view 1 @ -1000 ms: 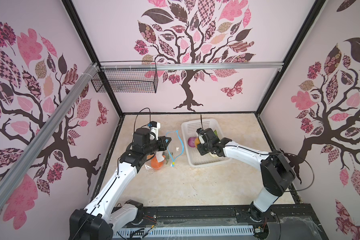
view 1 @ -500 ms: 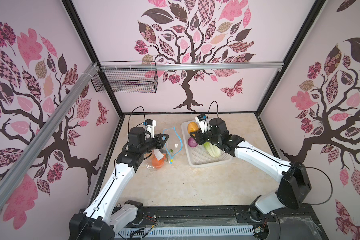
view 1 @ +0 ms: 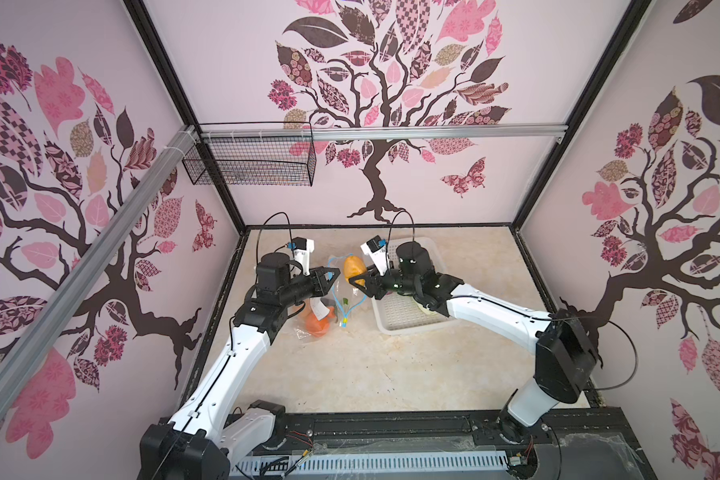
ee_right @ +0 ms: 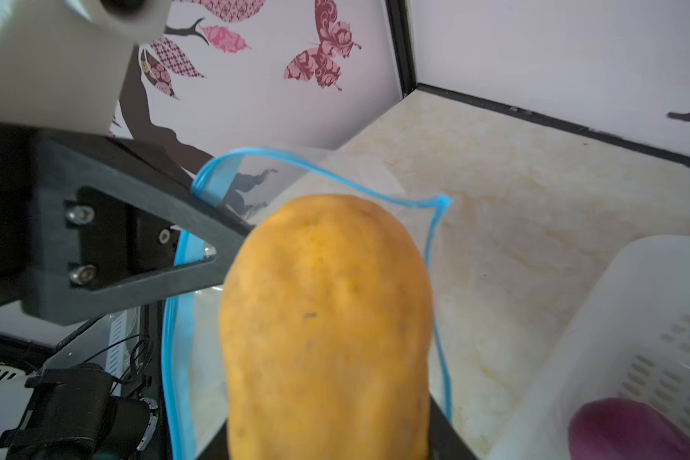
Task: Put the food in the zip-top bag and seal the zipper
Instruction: 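Lift the potato and carry it into the bag held by the left gripper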
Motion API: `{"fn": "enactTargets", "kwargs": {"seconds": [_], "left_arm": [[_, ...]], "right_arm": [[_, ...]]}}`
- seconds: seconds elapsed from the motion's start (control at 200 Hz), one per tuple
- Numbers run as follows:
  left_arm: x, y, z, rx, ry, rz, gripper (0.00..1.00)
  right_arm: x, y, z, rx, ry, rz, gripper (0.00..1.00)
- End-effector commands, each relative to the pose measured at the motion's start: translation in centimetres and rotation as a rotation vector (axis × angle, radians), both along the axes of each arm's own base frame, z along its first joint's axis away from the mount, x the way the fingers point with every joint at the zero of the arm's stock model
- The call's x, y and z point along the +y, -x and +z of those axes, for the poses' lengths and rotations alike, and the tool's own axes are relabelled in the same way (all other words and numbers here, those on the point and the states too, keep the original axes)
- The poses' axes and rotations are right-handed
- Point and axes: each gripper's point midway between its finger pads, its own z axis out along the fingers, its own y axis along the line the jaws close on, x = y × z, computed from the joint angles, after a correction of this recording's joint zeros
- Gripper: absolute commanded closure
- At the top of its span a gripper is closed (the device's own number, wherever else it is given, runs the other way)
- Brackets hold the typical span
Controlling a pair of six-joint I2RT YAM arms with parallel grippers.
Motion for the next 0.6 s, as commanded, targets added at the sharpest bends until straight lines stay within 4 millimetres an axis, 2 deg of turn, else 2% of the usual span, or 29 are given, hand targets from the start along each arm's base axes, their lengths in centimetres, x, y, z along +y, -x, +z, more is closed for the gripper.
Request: {"fn": "enactTargets", "kwargs": {"seconds": [0.0,0.175,0.335,0.45,0.595], "left_arm": [[-0.2,-0.1,1.1,-0.033,0.018,-0.010,1.00],[-0.2,0.0,1.3,-0.036,0.020,-0.011,1.00],[-0.1,0.0,1.4,-0.041,0.018,-0.005,1.00],[0.1,-0.1,1.2,-0.036,0.011,0.011,1.00],[0.3,-0.3,0.9,-0.028,0.004,0.025,1.00]], "right_arm": [[2.0,0.1,-1.3,0.002,0.012,0.018,0.65],[3.8,-0.3,-4.3,0.024,0.086,0.013,0.65],[4.0,-2.5,-6.6,0.036,0.176,-0.072,0.65],[3.9,-3.0,-7.9,0.046,0.210,-0.097,0.57],[4.0,-2.5,-7.4,0.052,0.191,-0.083,0.44]]}}
